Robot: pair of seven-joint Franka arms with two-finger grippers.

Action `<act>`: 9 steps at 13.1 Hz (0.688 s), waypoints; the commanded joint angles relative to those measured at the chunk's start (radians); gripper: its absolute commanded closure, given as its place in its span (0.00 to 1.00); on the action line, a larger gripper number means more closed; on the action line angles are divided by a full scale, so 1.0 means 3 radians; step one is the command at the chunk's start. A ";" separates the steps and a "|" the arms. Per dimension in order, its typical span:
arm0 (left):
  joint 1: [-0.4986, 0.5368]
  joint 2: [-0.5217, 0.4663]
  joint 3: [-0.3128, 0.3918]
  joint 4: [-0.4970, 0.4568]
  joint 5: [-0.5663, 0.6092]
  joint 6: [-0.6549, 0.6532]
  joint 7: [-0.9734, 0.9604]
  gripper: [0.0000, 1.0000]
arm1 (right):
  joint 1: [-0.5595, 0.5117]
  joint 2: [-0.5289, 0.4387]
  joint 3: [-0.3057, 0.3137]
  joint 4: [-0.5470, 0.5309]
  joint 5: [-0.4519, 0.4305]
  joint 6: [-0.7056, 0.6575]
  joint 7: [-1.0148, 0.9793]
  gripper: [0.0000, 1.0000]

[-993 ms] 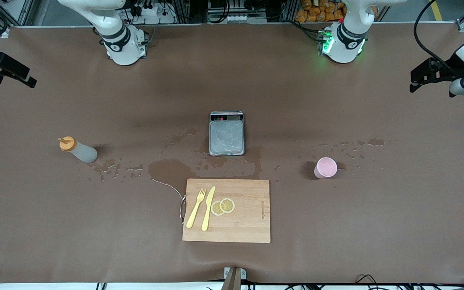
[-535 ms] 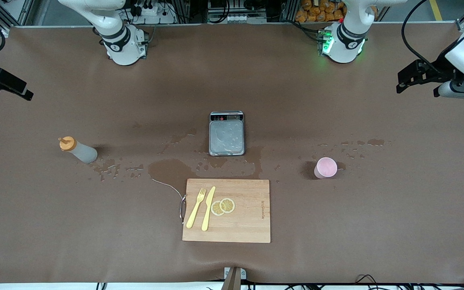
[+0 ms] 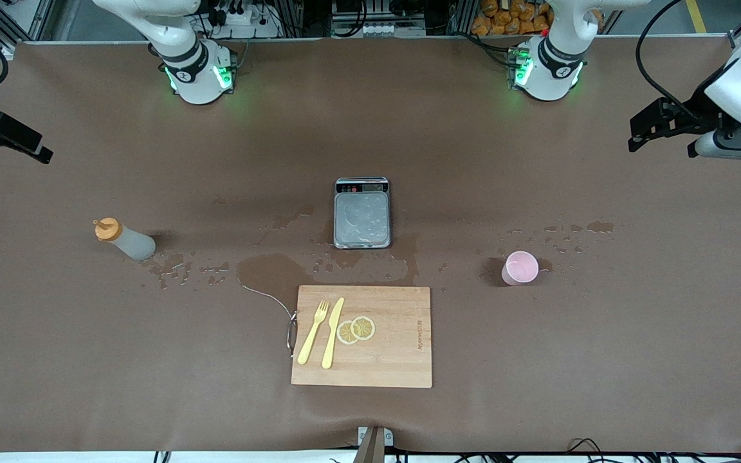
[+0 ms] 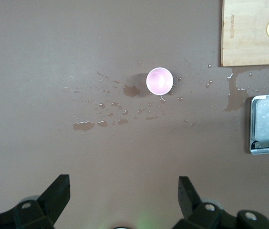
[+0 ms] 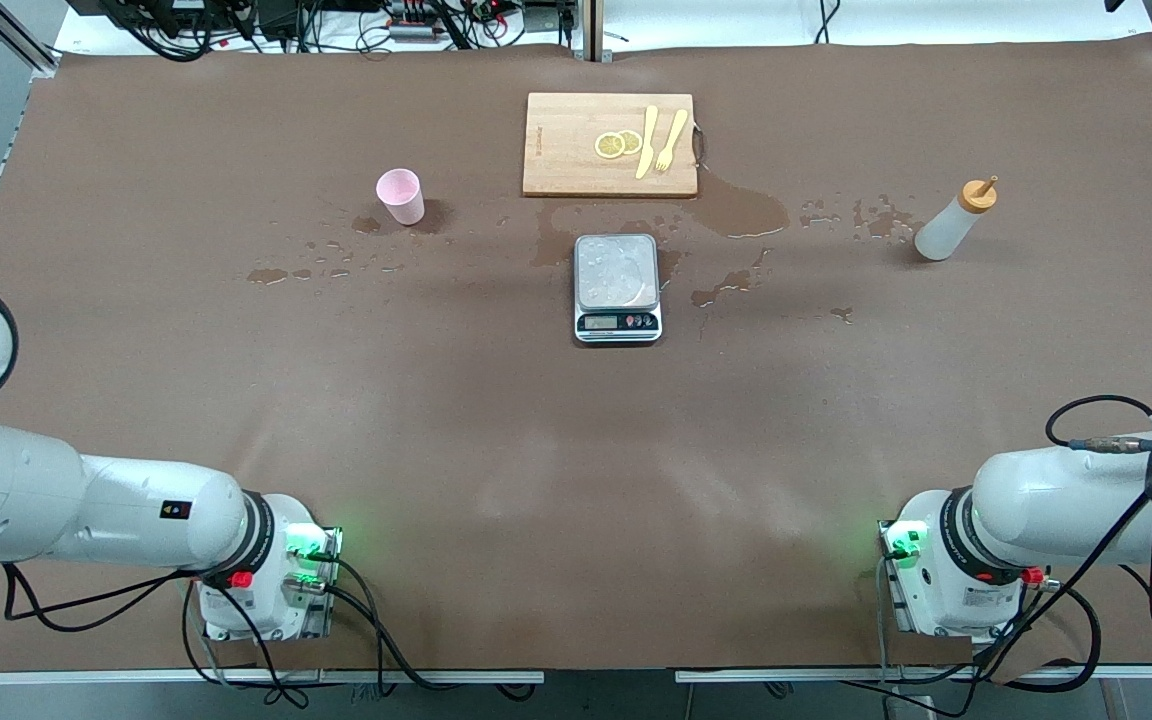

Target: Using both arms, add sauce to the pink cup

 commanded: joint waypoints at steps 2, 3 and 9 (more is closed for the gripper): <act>0.0025 0.0001 -0.0057 0.0018 0.0060 0.0029 -0.0197 0.00 | 0.0220 0.0025 -0.0169 0.0068 -0.0092 -0.0018 -0.0009 0.00; 0.0026 0.0001 -0.0057 0.0018 0.0060 0.0029 -0.0197 0.00 | 0.0220 0.0030 -0.0169 0.0068 -0.0092 -0.0018 -0.0009 0.00; 0.0026 0.0006 -0.0057 0.0018 0.0065 0.0034 -0.0121 0.00 | 0.0215 0.0020 -0.0159 0.0063 -0.0086 0.0003 -0.0009 0.00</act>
